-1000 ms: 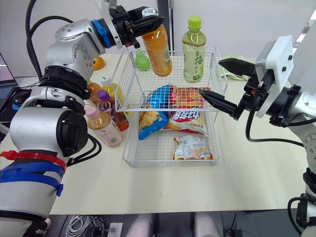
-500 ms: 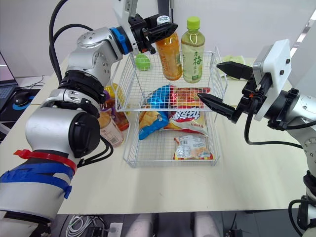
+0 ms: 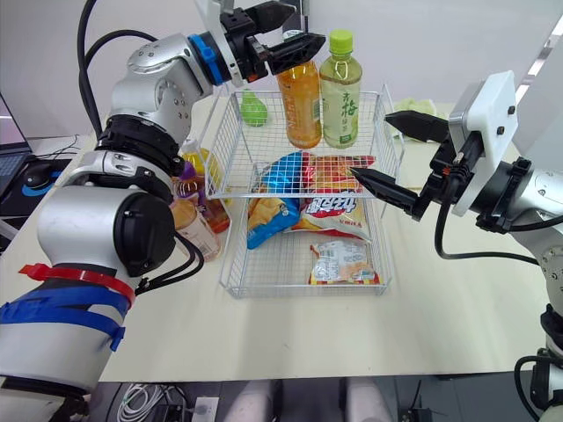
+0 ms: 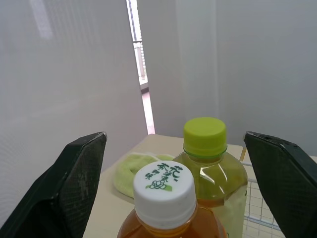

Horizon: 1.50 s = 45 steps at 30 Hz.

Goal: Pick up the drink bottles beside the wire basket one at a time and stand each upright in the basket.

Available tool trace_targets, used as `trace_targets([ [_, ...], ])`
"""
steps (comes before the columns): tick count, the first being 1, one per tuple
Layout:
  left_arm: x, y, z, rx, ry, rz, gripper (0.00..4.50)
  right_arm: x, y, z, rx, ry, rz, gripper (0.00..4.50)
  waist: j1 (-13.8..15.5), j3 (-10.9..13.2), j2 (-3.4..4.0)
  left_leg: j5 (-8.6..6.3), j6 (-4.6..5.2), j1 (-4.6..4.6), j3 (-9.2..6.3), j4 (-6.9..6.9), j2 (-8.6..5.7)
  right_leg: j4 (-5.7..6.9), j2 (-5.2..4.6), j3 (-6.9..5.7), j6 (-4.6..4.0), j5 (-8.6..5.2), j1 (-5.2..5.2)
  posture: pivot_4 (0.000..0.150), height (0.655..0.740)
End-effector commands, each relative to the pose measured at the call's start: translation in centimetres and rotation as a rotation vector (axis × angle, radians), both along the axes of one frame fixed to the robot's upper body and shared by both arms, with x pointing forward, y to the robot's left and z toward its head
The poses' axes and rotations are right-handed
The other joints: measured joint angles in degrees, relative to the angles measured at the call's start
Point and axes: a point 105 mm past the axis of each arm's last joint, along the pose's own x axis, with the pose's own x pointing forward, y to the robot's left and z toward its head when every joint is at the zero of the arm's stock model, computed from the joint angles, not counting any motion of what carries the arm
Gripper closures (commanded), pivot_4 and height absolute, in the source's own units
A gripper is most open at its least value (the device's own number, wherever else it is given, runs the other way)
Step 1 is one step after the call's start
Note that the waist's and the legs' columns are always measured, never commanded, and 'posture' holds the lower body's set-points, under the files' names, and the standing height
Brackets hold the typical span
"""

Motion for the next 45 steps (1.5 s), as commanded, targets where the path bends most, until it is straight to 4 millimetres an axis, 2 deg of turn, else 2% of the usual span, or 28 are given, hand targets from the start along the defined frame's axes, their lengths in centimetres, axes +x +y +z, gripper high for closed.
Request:
trace_targets([
  [1,-1.8,2.5,4.1,-0.038,-0.123,0.018,0.02,-0.2,0.4,1.0,0.003,-0.051,0.035,0.00,-0.18,0.00,0.00,0.00,0.00,0.01,0.00,-0.01,0.01,0.00,0.00,0.01,0.00,0.00,0.00,0.150,0.7400],
  [7,-3.5,7.5,4.7,-0.043,-0.133,0.081,0.02,0.1,1.2,1.4,0.011,-0.050,0.104,0.00,-0.38,-0.01,0.03,0.00,0.00,0.06,-0.01,-0.02,0.19,0.01,0.00,0.02,0.00,0.00,0.05,0.150,0.7400],
  [12,-5.6,12.1,3.8,-0.054,-0.109,0.204,0.02,0.4,2.3,1.6,0.018,-0.044,0.193,0.00,-0.48,-0.01,0.03,0.01,-0.01,0.12,-0.03,-0.01,0.29,0.04,0.01,0.03,-0.01,0.00,0.07,0.150,0.7400],
  [16,-7.7,16.5,1.4,-0.092,-0.060,0.349,0.02,0.9,3.3,1.4,0.015,-0.043,0.248,0.00,-0.92,-0.02,0.05,0.01,-0.01,0.13,-0.04,-0.01,0.34,0.03,-0.01,0.06,-0.01,0.00,0.07,0.150,0.7400],
  [19,-9.5,19.9,-1.4,-0.140,-0.022,0.496,0.02,1.1,4.0,1.1,0.008,-0.036,0.291,0.00,-0.93,-0.03,0.07,0.01,-0.01,0.19,-0.03,-0.01,0.37,0.03,-0.02,0.09,-0.02,0.01,0.10,0.150,0.7400],
  [21,-10.5,21.6,-2.9,-0.189,0.011,0.582,0.02,1.2,4.2,1.0,0.004,-0.035,0.306,0.00,-0.84,-0.03,0.06,0.01,-0.02,0.21,-0.04,0.00,0.38,0.04,-0.03,0.09,-0.02,0.01,0.11,0.150,0.7400],
  [23,-11.6,22.9,-5.3,-0.206,0.053,0.663,0.02,1.3,4.5,0.9,-0.002,-0.033,0.330,0.00,-0.68,-0.04,0.06,0.01,-0.02,0.21,-0.05,0.02,0.38,0.02,-0.03,0.06,-0.05,0.02,0.12,0.150,0.7400],
  [29,-15.4,25.9,-12.5,-0.264,0.175,0.839,0.02,1.5,5.4,0.9,0.000,-0.036,0.384,0.00,0.33,-0.05,0.07,0.01,-0.02,0.29,-0.01,0.02,0.38,-0.02,-0.09,0.09,-0.07,0.04,0.20,0.150,0.7400],
  [34,-18.2,26.6,-17.4,-0.308,0.259,0.950,0.02,1.5,6.3,1.1,0.008,-0.034,0.417,0.00,0.60,-0.07,0.04,0.01,-0.03,0.32,-0.02,0.02,0.37,-0.03,-0.11,0.08,-0.11,0.06,0.25,0.150,0.7400],
  [38,-18.5,25.7,-18.0,-0.309,0.263,0.951,0.02,1.5,6.5,1.0,0.004,-0.028,0.430,0.00,1.38,-0.12,-0.03,0.01,-0.03,0.32,-0.12,0.03,0.38,-0.03,-0.09,-0.02,-0.14,0.07,0.29,0.150,0.7400],
  [45,-18.0,25.5,-17.8,-0.301,0.249,0.965,0.02,1.3,6.7,0.8,-0.003,-0.021,0.452,0.00,1.51,-0.13,0.00,0.01,-0.03,0.36,-0.04,0.02,0.38,-0.03,-0.05,0.03,-0.15,0.08,0.30,0.150,0.7400],
])
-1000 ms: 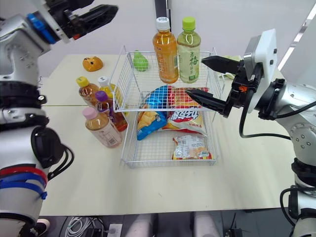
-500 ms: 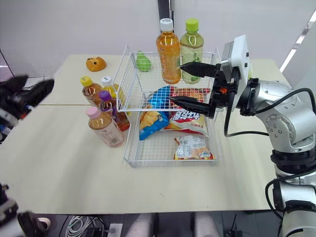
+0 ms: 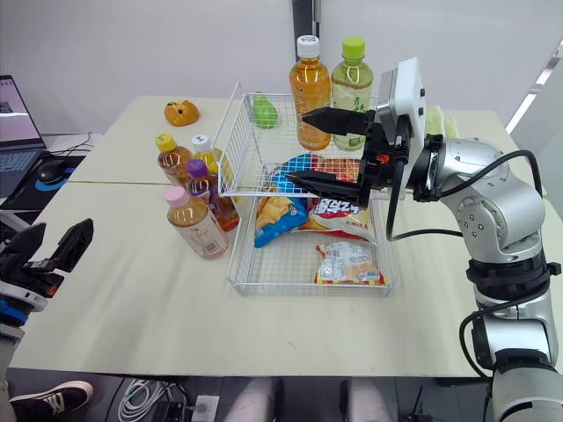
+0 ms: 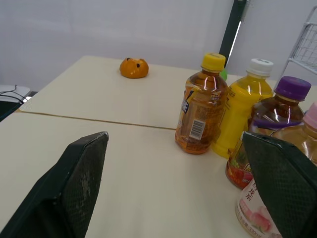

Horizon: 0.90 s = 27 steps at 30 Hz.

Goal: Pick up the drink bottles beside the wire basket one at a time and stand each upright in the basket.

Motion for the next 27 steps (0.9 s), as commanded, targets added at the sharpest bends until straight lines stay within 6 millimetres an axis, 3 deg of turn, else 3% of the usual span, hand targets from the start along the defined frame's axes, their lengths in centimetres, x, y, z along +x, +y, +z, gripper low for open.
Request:
trace_targets([
  [1,0.1,-0.3,1.6,0.045,-0.051,0.002,0.02,-0.6,0.1,1.0,0.004,-0.050,0.019,0.00,0.00,0.00,0.00,0.00,0.00,0.00,0.00,0.00,0.00,0.00,0.00,0.00,0.00,0.00,0.00,0.150,0.7400],
  [7,2.1,-0.6,2.0,0.078,-0.030,-0.005,0.02,-0.7,-0.1,0.9,0.004,-0.053,0.016,0.00,0.08,0.00,0.00,0.00,0.00,0.00,0.00,0.00,-0.02,0.00,0.00,-0.01,0.00,0.00,0.00,0.150,0.7400],
  [22,13.0,-2.3,4.4,0.159,-0.064,-0.098,0.02,-0.9,-1.0,1.0,-0.010,-0.062,-0.044,0.00,0.04,0.00,0.00,0.00,0.00,-0.02,0.00,-0.03,-0.12,0.00,0.07,-0.06,-0.01,0.01,-0.03,0.150,0.7400],
  [27,15.3,-3.1,4.8,0.171,-0.084,-0.130,0.02,-1.0,-1.2,1.1,-0.013,-0.062,-0.067,0.00,-0.14,0.00,0.00,0.00,0.00,-0.03,0.03,-0.03,-0.14,-0.01,0.06,-0.04,-0.01,0.02,-0.04,0.150,0.7400],
])
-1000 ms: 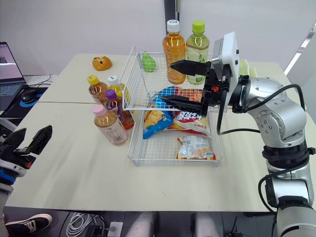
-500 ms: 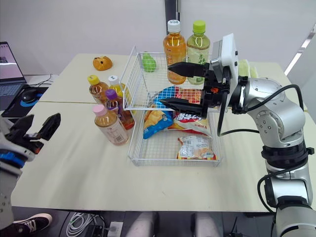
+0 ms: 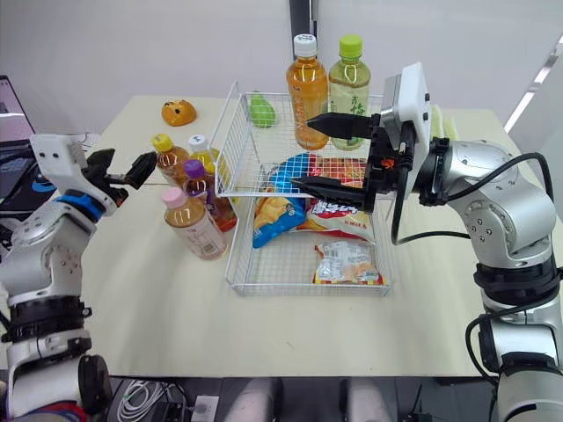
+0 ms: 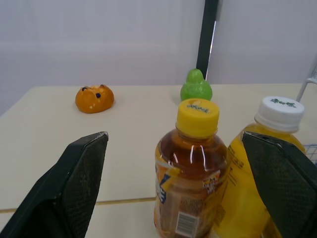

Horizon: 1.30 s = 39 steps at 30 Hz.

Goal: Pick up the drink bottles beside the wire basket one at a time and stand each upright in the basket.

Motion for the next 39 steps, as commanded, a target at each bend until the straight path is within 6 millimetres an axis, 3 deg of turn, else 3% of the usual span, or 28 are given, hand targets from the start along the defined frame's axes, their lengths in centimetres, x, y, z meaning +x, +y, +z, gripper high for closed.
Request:
trace_targets([
  [1,1.0,-0.4,1.1,0.046,-0.042,-0.013,0.02,-0.7,-0.6,1.4,0.017,-0.060,-0.022,0.00,-0.08,0.00,0.00,0.00,0.00,0.00,-0.01,0.00,0.00,0.00,0.00,-0.01,0.00,0.00,0.00,0.150,0.7400],
  [13,4.0,-1.3,0.9,0.051,-0.029,-0.027,0.02,-1.0,-1.0,1.6,0.015,-0.063,-0.068,0.00,-0.84,0.00,0.00,0.00,0.00,-0.04,-0.04,0.00,-0.01,0.01,0.00,-0.06,0.01,0.00,-0.01,0.150,0.7400],
  [23,4.9,-1.4,1.2,0.060,-0.038,-0.028,0.02,-1.1,-1.2,1.7,0.015,-0.065,-0.086,0.00,-1.01,0.00,0.00,0.00,0.00,-0.04,-0.04,-0.01,-0.02,0.02,0.00,-0.07,0.01,0.00,-0.02,0.150,0.7400],
  [26,5.1,-1.2,1.1,0.018,-0.027,-0.025,0.65,-1.1,-1.2,1.7,0.018,-0.063,-0.088,0.00,-1.02,0.00,0.00,0.00,0.00,-0.04,-0.04,0.00,-0.02,0.02,0.00,-0.07,0.01,0.00,-0.02,0.150,0.7400],
  [33,5.1,-1.4,0.9,0.044,-0.024,-0.039,2.96,-1.2,-1.2,1.5,0.016,-0.060,-0.094,0.00,-1.06,0.00,0.00,0.00,0.00,-0.04,-0.04,-0.01,-0.02,0.02,0.00,-0.07,0.01,0.00,-0.02,0.150,0.7400],
  [34,5.0,-1.4,0.9,0.044,-0.025,-0.040,3.13,-1.2,-1.2,1.5,0.016,-0.060,-0.094,0.00,-1.06,0.00,0.00,0.00,0.00,-0.04,-0.04,0.00,-0.02,0.03,0.00,-0.07,0.01,0.00,-0.02,0.150,0.7400],
  [39,5.0,-1.3,0.7,0.049,-0.023,-0.036,3.13,-1.2,-1.2,1.3,0.010,-0.059,-0.093,0.00,-1.06,0.00,0.00,0.00,0.00,-0.04,-0.04,0.00,-0.02,0.03,0.00,-0.07,0.01,0.00,-0.02,0.150,0.7400],
])
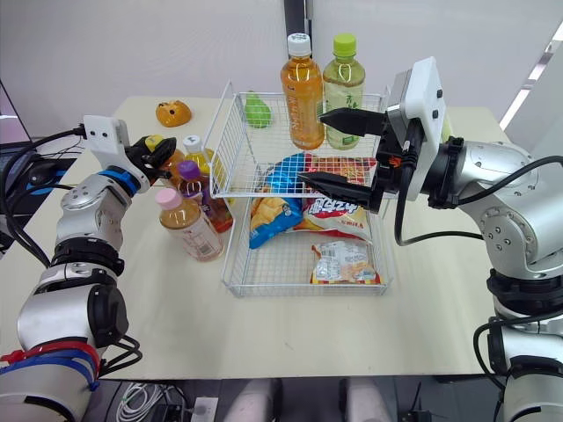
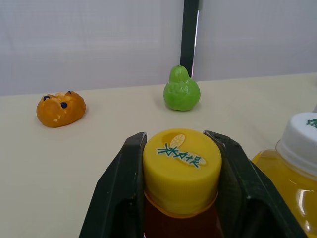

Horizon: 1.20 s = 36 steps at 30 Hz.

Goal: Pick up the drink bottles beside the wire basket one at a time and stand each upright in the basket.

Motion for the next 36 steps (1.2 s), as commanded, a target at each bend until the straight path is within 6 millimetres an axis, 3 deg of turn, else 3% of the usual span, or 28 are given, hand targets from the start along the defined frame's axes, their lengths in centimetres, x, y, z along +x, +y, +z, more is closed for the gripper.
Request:
trace_targets([
  [1,-0.3,0.5,1.6,0.023,-0.051,0.009,3.13,-0.7,-0.4,0.8,0.011,-0.045,0.003,0.00,0.00,0.00,0.00,0.00,0.00,0.00,0.00,0.00,0.00,0.00,0.00,0.00,0.00,0.00,0.00,0.150,0.7400],
  [11,-3.5,3.2,5.3,0.072,-0.127,-0.089,3.13,-0.9,-0.4,0.9,0.031,-0.027,0.028,0.00,-0.61,0.01,0.01,0.00,0.00,-0.08,0.02,-0.04,0.02,0.00,0.08,0.03,-0.01,0.00,-0.14,0.150,0.7400],
  [15,-6.6,4.3,8.5,0.101,-0.108,-0.234,3.13,-1.0,-0.1,1.1,0.050,-0.029,0.048,0.00,-0.66,0.06,-0.06,0.00,0.00,-0.16,0.01,-0.03,0.04,-0.01,0.08,0.02,-0.01,0.00,-0.18,0.150,0.7400],
  [18,-8.5,4.6,9.8,0.087,-0.084,-0.314,3.13,-1.1,0.2,1.0,0.056,-0.024,0.069,0.00,-0.67,0.06,-0.05,0.00,0.00,-0.17,0.01,-0.04,0.06,-0.01,0.07,0.04,-0.01,0.00,-0.20,0.150,0.7400],
  [24,-11.2,5.8,12.4,0.127,-0.072,-0.335,3.13,-0.9,0.6,1.2,0.076,-0.046,0.072,0.00,-0.40,0.06,-0.05,0.00,0.00,-0.14,0.00,-0.02,0.07,0.00,0.06,0.03,0.00,-0.01,-0.17,0.150,0.7400],
  [30,-12.5,4.4,16.2,0.168,-0.122,-0.381,3.13,-0.7,0.8,1.3,0.081,-0.062,0.078,0.00,-0.05,0.08,-0.08,0.00,0.00,-0.19,-0.02,0.00,0.06,-0.01,0.07,-0.01,0.01,-0.02,-0.17,0.150,0.7400],
  [36,-13.1,1.6,19.6,0.223,-0.161,-0.451,3.13,-0.4,0.7,1.3,0.090,-0.074,0.071,0.00,-0.23,0.08,-0.08,0.00,0.00,-0.19,-0.01,-0.01,0.04,-0.01,0.08,0.00,0.02,-0.02,-0.18,0.150,0.7400],
])
